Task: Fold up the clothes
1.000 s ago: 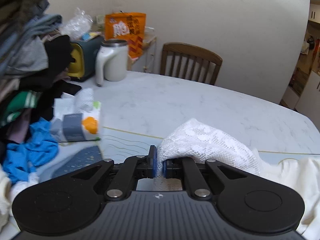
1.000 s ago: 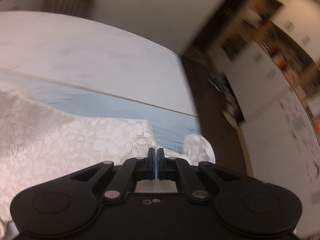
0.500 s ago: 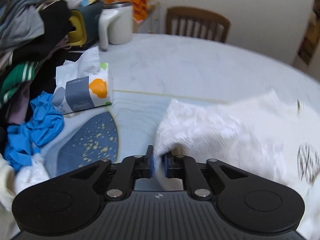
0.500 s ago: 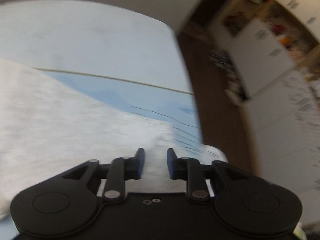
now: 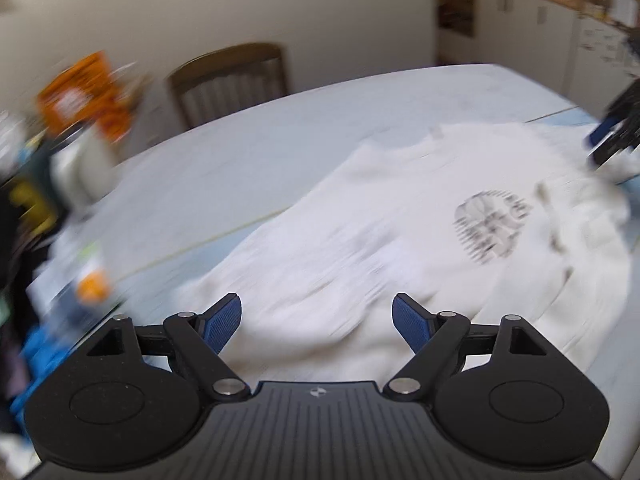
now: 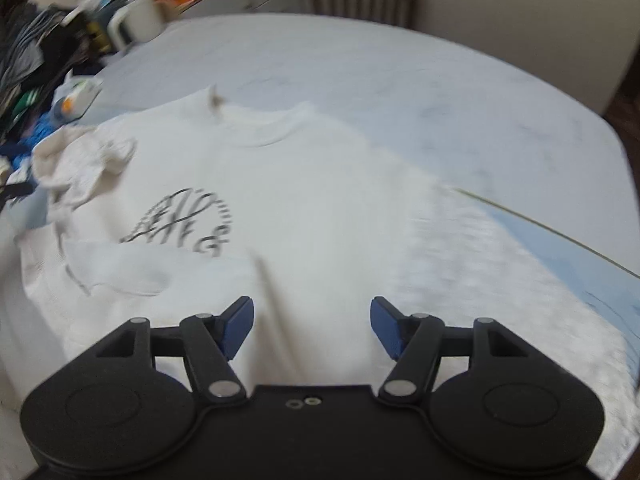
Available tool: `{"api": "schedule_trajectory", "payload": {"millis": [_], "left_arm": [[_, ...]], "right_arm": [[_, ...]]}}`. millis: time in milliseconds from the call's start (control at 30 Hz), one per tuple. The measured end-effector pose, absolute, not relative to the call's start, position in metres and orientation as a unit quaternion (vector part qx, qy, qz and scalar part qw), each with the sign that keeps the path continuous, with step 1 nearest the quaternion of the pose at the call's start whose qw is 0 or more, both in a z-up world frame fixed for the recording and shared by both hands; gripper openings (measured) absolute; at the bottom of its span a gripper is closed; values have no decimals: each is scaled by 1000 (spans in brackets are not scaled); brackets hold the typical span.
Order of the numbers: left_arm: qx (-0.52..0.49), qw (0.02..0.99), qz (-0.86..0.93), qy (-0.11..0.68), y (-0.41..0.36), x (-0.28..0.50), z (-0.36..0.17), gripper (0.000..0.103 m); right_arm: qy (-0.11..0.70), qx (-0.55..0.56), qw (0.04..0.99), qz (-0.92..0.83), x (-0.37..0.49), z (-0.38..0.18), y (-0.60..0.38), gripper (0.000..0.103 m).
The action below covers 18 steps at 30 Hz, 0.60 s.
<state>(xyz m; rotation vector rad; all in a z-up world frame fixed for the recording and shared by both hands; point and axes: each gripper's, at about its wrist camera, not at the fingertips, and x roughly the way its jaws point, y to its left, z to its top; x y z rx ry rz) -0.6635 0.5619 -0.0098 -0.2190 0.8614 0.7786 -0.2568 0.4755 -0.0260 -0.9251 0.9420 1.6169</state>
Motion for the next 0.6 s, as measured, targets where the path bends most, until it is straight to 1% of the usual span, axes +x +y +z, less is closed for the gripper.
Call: {"api": "schedule_trajectory", "payload": {"millis": [167,300,333,367,400,433,467,533,600], "left_arm": [[-91,825,342,440,567,-613,-44,82],[-89,785,388,475,579,-597,-71,80],[-102,781,394,474,582,-598,-73,68],[-117,779,398,471,585,-601,-74,53],[-129,777,405,465,587,-605,-73,45],[-139,775,412,459,590,-608,-71,31],[-151,775,419,448,592,-614,-66,21],[-179,779,431,418,597,-630,-54,10],[-187,777,458,390,600,-648,-39,9]], "right_arm": [[376,-387,470,699,-289,-39,479,103],[349,-402,475,700,-297,-39,472,103],[343,-409,480,696,-298,-39,471,103],[339,-412,490,689,-298,-40,471,103],[338,-415,502,679,-297,-40,472,103],[347,-414,503,674,-295,-41,474,103],[357,-414,504,669,-293,-43,477,103],[390,-403,491,666,-290,-48,480,103],[414,-409,484,654,-290,-57,484,103]]}}
